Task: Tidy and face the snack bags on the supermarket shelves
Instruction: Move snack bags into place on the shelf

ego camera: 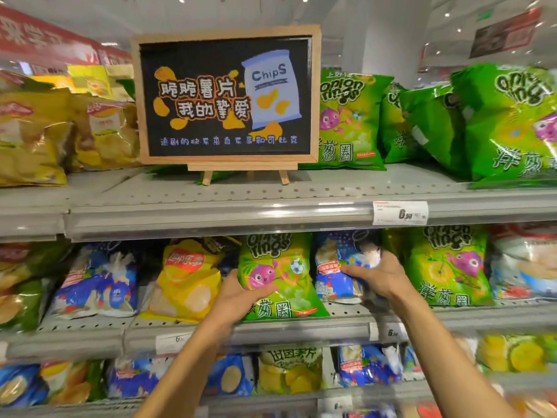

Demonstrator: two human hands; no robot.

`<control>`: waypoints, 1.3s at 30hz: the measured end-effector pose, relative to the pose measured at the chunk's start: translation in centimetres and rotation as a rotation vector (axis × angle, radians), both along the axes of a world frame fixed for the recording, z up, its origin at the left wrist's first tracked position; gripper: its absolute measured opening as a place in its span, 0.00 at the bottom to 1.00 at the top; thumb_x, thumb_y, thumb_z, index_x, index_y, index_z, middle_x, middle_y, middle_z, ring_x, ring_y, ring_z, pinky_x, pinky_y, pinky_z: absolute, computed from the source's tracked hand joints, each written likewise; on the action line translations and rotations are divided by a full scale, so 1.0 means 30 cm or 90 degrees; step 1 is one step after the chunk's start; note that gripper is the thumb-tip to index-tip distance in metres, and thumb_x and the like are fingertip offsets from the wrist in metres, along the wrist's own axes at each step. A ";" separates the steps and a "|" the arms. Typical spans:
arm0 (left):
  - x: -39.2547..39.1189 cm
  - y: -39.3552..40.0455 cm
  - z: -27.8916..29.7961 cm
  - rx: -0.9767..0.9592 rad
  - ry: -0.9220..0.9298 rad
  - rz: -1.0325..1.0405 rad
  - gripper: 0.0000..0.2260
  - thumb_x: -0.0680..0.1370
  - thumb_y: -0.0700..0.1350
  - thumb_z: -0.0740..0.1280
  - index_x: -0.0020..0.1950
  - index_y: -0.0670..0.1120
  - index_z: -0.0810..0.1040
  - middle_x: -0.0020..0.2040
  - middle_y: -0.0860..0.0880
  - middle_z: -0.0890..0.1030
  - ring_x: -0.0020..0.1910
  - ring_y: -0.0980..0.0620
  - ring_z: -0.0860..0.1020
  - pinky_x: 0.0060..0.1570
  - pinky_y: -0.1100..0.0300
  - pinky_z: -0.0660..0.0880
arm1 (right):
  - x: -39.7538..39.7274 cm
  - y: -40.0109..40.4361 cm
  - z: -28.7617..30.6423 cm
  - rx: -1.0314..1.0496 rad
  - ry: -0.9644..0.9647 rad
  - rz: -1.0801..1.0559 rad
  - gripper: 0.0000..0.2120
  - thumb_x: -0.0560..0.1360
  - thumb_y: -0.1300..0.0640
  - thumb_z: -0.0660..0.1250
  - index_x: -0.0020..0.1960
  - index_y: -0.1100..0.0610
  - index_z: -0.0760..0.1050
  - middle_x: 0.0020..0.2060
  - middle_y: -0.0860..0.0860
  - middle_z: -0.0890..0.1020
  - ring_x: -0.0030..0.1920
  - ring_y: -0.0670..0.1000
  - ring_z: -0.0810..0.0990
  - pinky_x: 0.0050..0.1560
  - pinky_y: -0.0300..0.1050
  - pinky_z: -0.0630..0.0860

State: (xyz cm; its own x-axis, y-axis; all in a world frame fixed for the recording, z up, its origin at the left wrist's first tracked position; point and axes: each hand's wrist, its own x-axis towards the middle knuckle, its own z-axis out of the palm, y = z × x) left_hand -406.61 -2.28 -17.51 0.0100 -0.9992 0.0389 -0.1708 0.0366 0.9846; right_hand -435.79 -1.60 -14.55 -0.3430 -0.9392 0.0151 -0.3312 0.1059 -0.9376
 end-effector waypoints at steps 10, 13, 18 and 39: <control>-0.094 -0.012 -0.008 -0.034 0.044 0.028 0.26 0.66 0.44 0.82 0.61 0.48 0.76 0.51 0.52 0.85 0.48 0.58 0.84 0.47 0.64 0.79 | -0.149 0.184 0.020 -0.073 -0.052 -0.024 0.24 0.65 0.60 0.83 0.57 0.61 0.79 0.48 0.57 0.87 0.50 0.60 0.86 0.56 0.59 0.81; -0.171 -0.029 -0.007 -0.044 0.040 0.011 0.27 0.67 0.42 0.81 0.63 0.47 0.75 0.54 0.50 0.85 0.51 0.55 0.84 0.55 0.56 0.79 | -0.204 0.242 0.001 -0.095 -0.136 -0.032 0.23 0.66 0.63 0.82 0.57 0.63 0.79 0.48 0.59 0.87 0.47 0.58 0.86 0.47 0.54 0.83; -0.331 -0.055 -0.019 -0.029 0.053 -0.021 0.30 0.68 0.40 0.81 0.66 0.40 0.72 0.57 0.44 0.83 0.56 0.46 0.82 0.62 0.44 0.76 | -0.275 0.332 -0.025 -0.136 -0.254 -0.009 0.16 0.70 0.73 0.75 0.55 0.65 0.77 0.38 0.52 0.88 0.32 0.47 0.85 0.28 0.37 0.79; -0.518 -0.020 0.035 0.008 -0.039 -0.051 0.23 0.79 0.47 0.70 0.70 0.42 0.67 0.59 0.44 0.79 0.54 0.49 0.79 0.50 0.62 0.77 | -0.264 0.413 -0.081 -0.100 -0.215 0.141 0.20 0.69 0.68 0.78 0.58 0.59 0.78 0.40 0.49 0.88 0.32 0.42 0.84 0.28 0.32 0.74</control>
